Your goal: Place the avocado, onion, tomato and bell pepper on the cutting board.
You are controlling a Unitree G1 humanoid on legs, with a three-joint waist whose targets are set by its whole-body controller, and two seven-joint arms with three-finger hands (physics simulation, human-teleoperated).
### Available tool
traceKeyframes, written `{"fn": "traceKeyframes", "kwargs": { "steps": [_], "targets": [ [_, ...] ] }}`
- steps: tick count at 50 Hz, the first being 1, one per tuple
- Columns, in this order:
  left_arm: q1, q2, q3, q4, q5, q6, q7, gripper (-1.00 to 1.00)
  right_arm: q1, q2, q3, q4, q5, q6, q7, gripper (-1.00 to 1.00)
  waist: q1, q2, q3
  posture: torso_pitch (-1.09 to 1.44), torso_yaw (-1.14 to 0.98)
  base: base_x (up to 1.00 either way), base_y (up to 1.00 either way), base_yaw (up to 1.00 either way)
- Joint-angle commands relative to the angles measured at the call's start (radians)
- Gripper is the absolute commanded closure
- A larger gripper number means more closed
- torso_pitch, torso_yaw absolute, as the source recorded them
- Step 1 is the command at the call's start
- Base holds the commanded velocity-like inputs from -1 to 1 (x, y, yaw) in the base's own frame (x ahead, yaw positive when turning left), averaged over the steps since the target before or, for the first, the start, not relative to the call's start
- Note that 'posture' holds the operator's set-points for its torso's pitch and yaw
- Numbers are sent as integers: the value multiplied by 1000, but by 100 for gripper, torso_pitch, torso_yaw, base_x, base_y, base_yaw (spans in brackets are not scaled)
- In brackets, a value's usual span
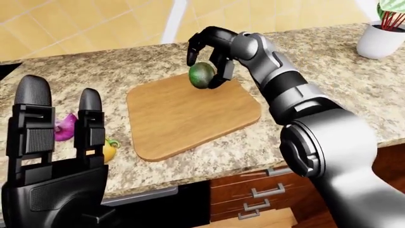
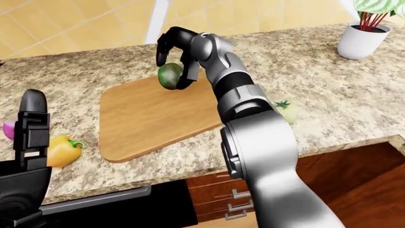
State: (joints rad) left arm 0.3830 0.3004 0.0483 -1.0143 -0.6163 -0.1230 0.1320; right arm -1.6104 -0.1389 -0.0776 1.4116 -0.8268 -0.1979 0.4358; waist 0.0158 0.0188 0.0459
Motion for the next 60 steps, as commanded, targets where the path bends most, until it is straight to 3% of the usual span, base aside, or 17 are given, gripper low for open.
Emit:
{"fn": "traceKeyframes", "kwargs": {
  "steps": [1,18,21,22,24,27,30,35,40,42,44,48,50,51,55,60],
  "targets": [
    [-5,7,11,-33,-1,-23,-2,-100,-45,-11,-6,-45,3,-19,-14,100,-1,4,-24,0,0,0,0,0],
    [4,-7,9,-33,7,-24,-17,-100,-14,14,5,-42,-37,-24,31,100,-1,6,-24,0,0,0,0,0],
    [2,-9,10,-33,6,-19,-19,-100,-15,15,1,-42,-40,-22,37,72,-1,5,-24,0,0,0,0,0],
    [2,-10,11,-33,5,-18,-20,-100,-12,16,2,-42,-42,-22,38,44,-1,5,-24,0,0,0,0,0],
    [4,-11,12,-33,4,-20,-22,-100,-13,16,1,-42,-44,-21,39,25,-1,5,-23,0,0,0,0,0],
    [3,-11,13,-33,3,-19,-22,-100,-16,16,-1,-43,-45,-21,41,21,-1,5,-23,0,0,0,0,0],
    [1,-12,15,-33,1,-15,-21,-100,-16,14,0,-42,-48,-21,42,-5,-2,6,-23,0,0,0,0,0],
    [-2,-16,19,-33,-5,-6,-23,-100,-14,14,-1,-43,-50,-22,45,-16,-2,6,-23,0,0,0,0,0],
    [-2,-16,18,-33,-6,-5,-24,-100,-30,-1,0,-44,-54,-16,50,-51,-2,5,-24,0,0,0,0,0],
    [-3,-15,17,-33,-6,-6,-23,-100,-48,-14,-3,-45,-52,-14,55,-64,-2,5,-24,0,0,0,0,0],
    [0,-14,13,-33,-2,-11,-23,-100,-66,-29,-2,-47,-52,-9,59,-53,-2,5,-23,0,0,0,0,0],
    [0,-15,10,-33,1,-10,-23,-100,-116,-65,4,-51,-62,-4,72,-58,-2,4,-20,0,0,0,0,0],
    [3,-15,7,-33,6,-14,-25,-100,-167,-104,11,-58,-72,1,100,-95,-2,4,-19,0,0,0,0,0],
    [3,-16,7,-33,7,-15,-25,-100,-176,-111,13,-58,-74,1,109,-99,-2,3,-18,0,0,0,0,0],
    [8,-20,2,-33,17,-20,-28,-100,-252,-223,55,-81,-136,19,213,-100,-2,1,-13,0,0,0,0,0],
    [12,-20,-11,-33,31,-25,-29,-100,-263,-354,62,-128,-177,48,344,-100,2,-7,-7,0,0,0,0,0]
  ]
}}
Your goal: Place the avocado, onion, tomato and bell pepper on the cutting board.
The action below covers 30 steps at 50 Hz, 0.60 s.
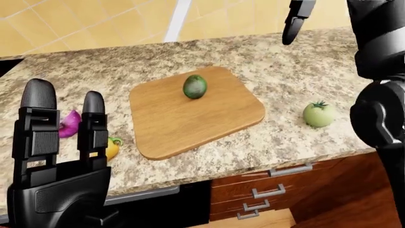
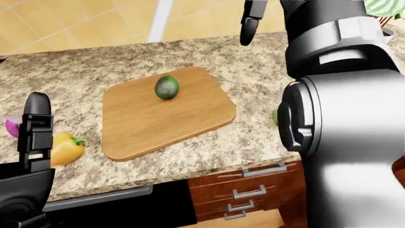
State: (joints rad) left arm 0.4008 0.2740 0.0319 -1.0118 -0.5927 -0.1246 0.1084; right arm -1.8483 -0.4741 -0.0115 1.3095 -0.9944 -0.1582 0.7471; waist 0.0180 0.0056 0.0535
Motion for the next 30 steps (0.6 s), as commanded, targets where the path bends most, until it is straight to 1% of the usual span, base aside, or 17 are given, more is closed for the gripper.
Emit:
{"fn": "traceKeyframes", "kwargs": {
  "steps": [1,4,7,9,11,14,15,16,19,22,25,30],
  "targets": [
    [-4,5,1,-35,12,-23,-7,-100,-18,-51,-7,-44,-12,7,58,-100,0,5,-14,0,0,0,0,0],
    [-5,4,-2,-35,20,-26,-5,-100,-10,-95,-10,-76,-22,14,114,-100,-1,1,-14,0,0,0,0,0],
    [-6,3,0,-35,18,-24,-6,-100,-4,-122,-15,-128,-27,20,175,-100,-4,3,-14,0,0,0,0,0],
    [0,1,-7,-35,24,-28,-9,-100,67,-153,-22,-232,-28,26,246,-100,-6,5,-11,0,0,0,0,0],
    [0,1,-12,-35,29,-28,-9,-100,132,-167,-43,-330,-15,45,296,-100,-5,5,-8,0,0,0,0,0],
    [-1,2,-8,-35,25,-30,-7,-100,346,-190,-98,-675,22,137,451,-100,-3,1,-7,0,0,0,0,0],
    [-2,2,-8,-35,25,-30,-7,-100,453,-196,-110,-836,18,170,509,-100,-2,-2,-7,0,0,0,0,0],
    [1,2,-8,-35,26,-33,-8,-100,530,-190,-132,-954,29,211,554,-100,0,-4,-7,0,0,0,0,0],
    [7,3,-14,-35,31,-40,-10,-100,661,-204,-161,-1124,44,260,619,-100,0,-8,-11,0,0,0,0,0],
    [6,1,-19,-35,38,-37,-10,-100,734,-227,-184,-1224,62,300,665,-100,-1,-8,-15,0,0,0,0,0],
    [8,1,-24,-35,42,-39,-10,-100,766,-247,-187,-1273,74,321,707,-100,-2,-6,-17,0,0,0,0,0],
    [6,1,-24,-35,42,-36,-9,-100,861,-238,-199,-1375,77,353,769,-100,-7,-4,-17,0,0,0,0,0]
  ]
}}
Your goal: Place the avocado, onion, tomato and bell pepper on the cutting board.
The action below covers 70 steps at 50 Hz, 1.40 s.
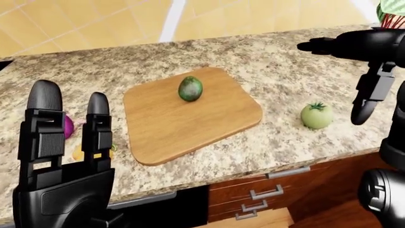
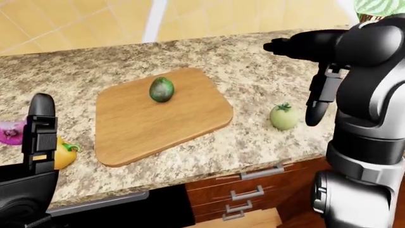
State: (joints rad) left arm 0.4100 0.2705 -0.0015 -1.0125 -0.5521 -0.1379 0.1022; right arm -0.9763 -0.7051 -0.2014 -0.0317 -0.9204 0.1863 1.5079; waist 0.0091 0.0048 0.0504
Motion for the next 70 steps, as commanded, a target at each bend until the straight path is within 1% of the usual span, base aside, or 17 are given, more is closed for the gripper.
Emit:
{"fn": "traceKeyframes", "kwargs": {
  "steps": [1,3,9,13,16,23,27,33,42,50,52,57,63,64,65,67,70],
  "targets": [
    [-3,5,8,-35,3,-23,-4,-100,18,-2,-14,-58,1,11,10,-100,2,-4,-14,0,0,0,0,0],
    [-1,4,6,-35,5,-26,-6,-100,60,7,-20,-84,-2,11,6,-100,1,-7,-16,0,0,0,0,0],
    [-5,1,14,-35,-1,-18,-6,-100,120,22,-24,-118,-27,-16,-19,-100,1,-10,-20,0,0,0,0,0],
    [-8,0,14,-35,-4,-13,-7,-100,192,49,-38,-129,-38,-36,-78,-100,1,-8,-20,0,0,0,0,0],
    [-7,2,9,-35,-1,-13,-5,-100,209,40,-53,-130,-35,-40,-98,-100,1,-10,-23,0,0,0,0,0],
    [-9,4,8,-35,0,-10,-4,-100,265,50,-53,-100,-56,-68,-182,-100,2,-10,-23,0,0,0,0,0],
    [-8,-5,9,-35,5,-8,-13,-100,282,70,-50,-98,-62,-67,-201,-100,1,-12,-28,0,0,0,0,0],
    [-8,-7,5,-35,9,-7,-14,-100,287,74,-48,-70,-63,-80,-223,-100,1,-11,-28,0,0,0,0,0],
    [-2,2,-6,-35,16,-22,-7,-100,264,76,-36,4,-62,-99,-269,-100,0,-11,-31,0,0,0,0,0],
    [-1,0,-6,-35,14,-18,-9,-100,303,76,-48,-6,-59,-108,-280,-100,2,-13,-32,0,0,0,0,0],
    [-2,1,-4,-35,11,-17,-8,-100,344,90,-53,-15,-60,-112,-298,-100,2,-13,-32,0,0,0,0,0],
    [-4,-3,-6,-35,14,-10,-12,-100,392,97,-69,-18,-50,-114,-327,-100,4,-15,-34,0,0,0,0,0],
    [-5,-8,-3,-35,14,-8,-18,-100,413,105,-69,-3,-45,-117,-354,-100,3,-20,-38,0,0,0,0,0],
    [-7,-9,-2,-35,13,-6,-18,-100,416,107,-70,-4,-41,-115,-354,-64,3,-21,-38,0,0,0,0,0],
    [-7,-12,-2,-35,14,-4,-21,-100,418,110,-73,-6,-35,-108,-351,100,3,-22,-38,0,0,0,0,0],
    [-6,-15,-1,-35,15,-5,-24,-100,419,110,-71,-9,-30,-103,-353,100,3,-24,-36,0,0,0,0,0],
    [-4,-16,-2,-35,17,-8,-27,-100,429,112,-71,-17,-28,-101,-352,100,0,-30,-39,0,0,0,0,0]
  ]
}}
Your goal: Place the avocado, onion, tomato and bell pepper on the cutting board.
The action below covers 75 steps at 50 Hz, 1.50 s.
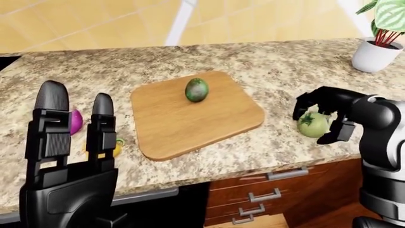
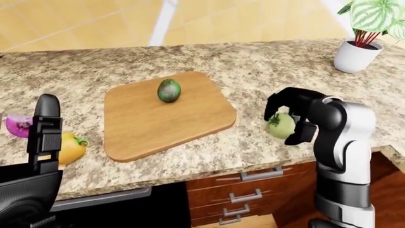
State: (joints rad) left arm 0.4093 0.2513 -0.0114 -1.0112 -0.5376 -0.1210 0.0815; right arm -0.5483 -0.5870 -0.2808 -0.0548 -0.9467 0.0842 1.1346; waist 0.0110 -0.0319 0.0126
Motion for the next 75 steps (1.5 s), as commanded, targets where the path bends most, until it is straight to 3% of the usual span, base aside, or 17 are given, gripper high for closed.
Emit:
{"fn": "traceKeyframes", "kwargs": {
  "steps": [1,9,21,28,37,40,49,75],
  "targets": [
    [-2,4,7,-36,3,-26,-6,-100,2,-8,7,4,-2,1,22,100,-1,6,-3,0,0,0,0,0],
    [4,2,0,-36,9,-32,-8,-100,-18,-18,7,15,5,8,-18,100,6,7,1,0,0,0,0,0],
    [0,12,0,-36,3,-27,1,-100,-365,-99,65,119,34,-19,-139,100,0,31,11,0,0,0,0,0],
    [1,15,-1,-36,6,-34,3,-100,-567,-31,140,278,26,-68,-220,100,-7,34,11,0,0,0,0,0],
    [6,7,-1,-36,8,-37,-7,-100,-901,114,242,871,-37,-251,-491,100,-11,46,9,0,0,0,0,0],
    [6,5,1,-36,6,-36,-7,-100,-944,158,262,1018,-47,-296,-573,100,-9,49,9,0,0,0,0,0],
    [8,8,0,-36,2,-35,-5,-100,-986,226,281,1154,-48,-346,-631,100,2,46,8,0,0,0,0,0],
    [7,-3,5,-36,3,-27,-18,-100,-845,311,299,883,-57,-314,-497,100,7,41,19,0,0,0,0,0]
  ]
}}
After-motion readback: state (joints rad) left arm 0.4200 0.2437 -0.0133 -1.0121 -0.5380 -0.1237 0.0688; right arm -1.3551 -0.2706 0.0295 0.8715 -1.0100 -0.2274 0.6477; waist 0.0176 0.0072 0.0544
